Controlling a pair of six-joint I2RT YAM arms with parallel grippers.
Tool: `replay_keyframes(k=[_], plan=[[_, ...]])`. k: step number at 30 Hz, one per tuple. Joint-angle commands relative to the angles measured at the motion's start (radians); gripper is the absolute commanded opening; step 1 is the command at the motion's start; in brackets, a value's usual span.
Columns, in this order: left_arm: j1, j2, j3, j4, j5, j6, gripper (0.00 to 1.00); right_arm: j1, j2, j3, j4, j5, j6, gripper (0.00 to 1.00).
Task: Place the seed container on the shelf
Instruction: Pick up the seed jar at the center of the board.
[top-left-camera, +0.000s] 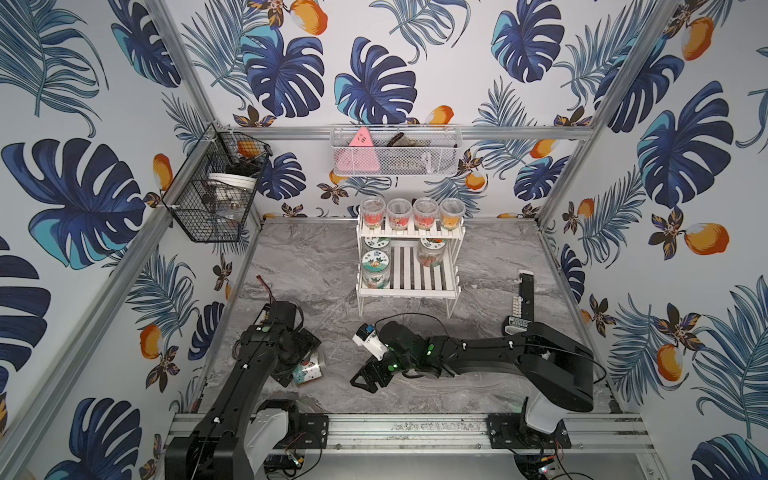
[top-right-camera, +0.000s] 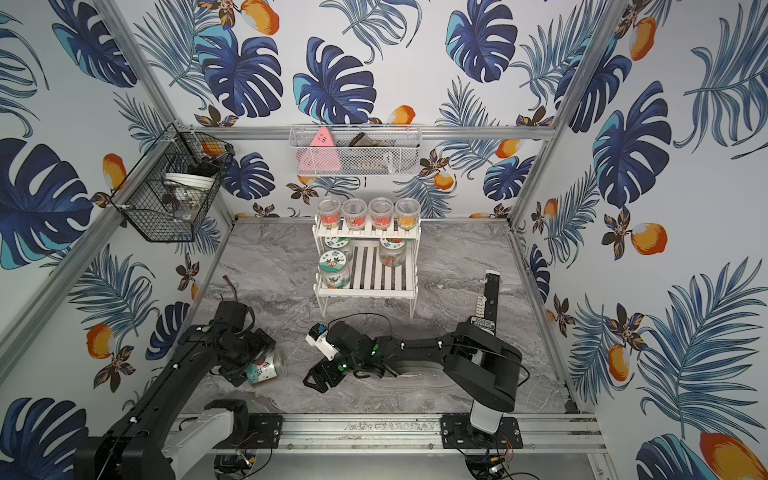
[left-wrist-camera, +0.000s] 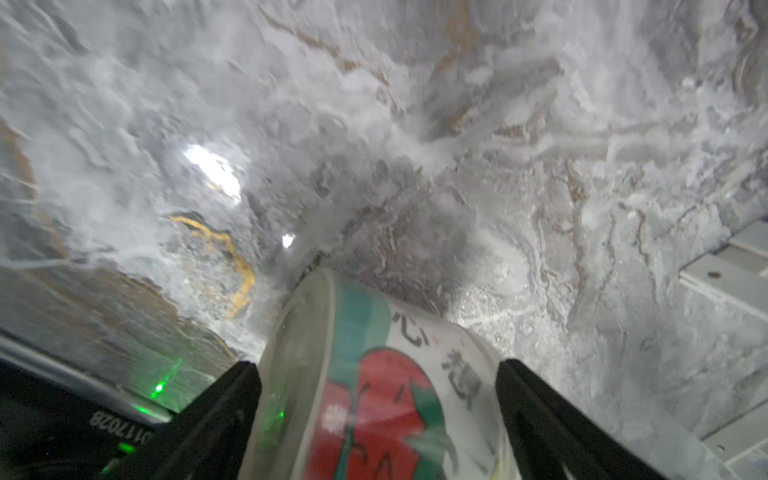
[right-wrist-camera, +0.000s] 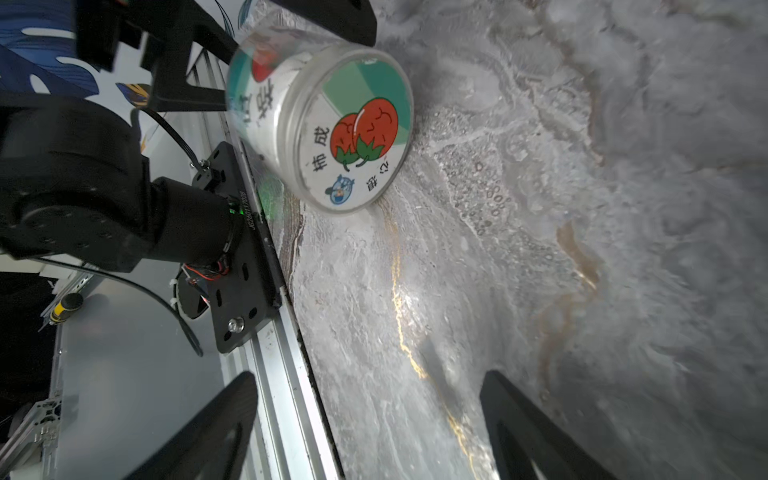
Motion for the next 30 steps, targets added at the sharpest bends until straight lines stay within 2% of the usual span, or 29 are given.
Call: replay_keyframes(k=[1,5,11,13,20,30], plan=[[-0.057,-0.023,-0.030,0.045,0.070,-0.086,0.93,0.020,0.036,0.018,0.078,-0.053,0.007,0.88],[-0.129,-0.036,-0.058,0.118,0.134,-0.116,0.88,0.028,0.060,-0.058,0.282,-0.076,-0.008,0.88],[-0.179,0.008,-0.049,0.202,0.208,-0.029,0.85,0.010,0.111,-0.245,0.692,-0.074,-0.158,0.96],[-0.188,0.040,-0.048,0.244,0.254,0.015,0.84,-0.008,0.125,-0.241,0.689,-0.096,-0.207,0.96],[-0.210,0.183,-0.013,0.320,0.341,0.167,0.79,-0.028,0.148,-0.234,0.664,0.043,-0.450,1.00],[-0.221,0.222,-0.025,0.365,0.363,0.187,0.75,-0.061,0.245,-0.184,0.776,0.082,-0.486,0.99]])
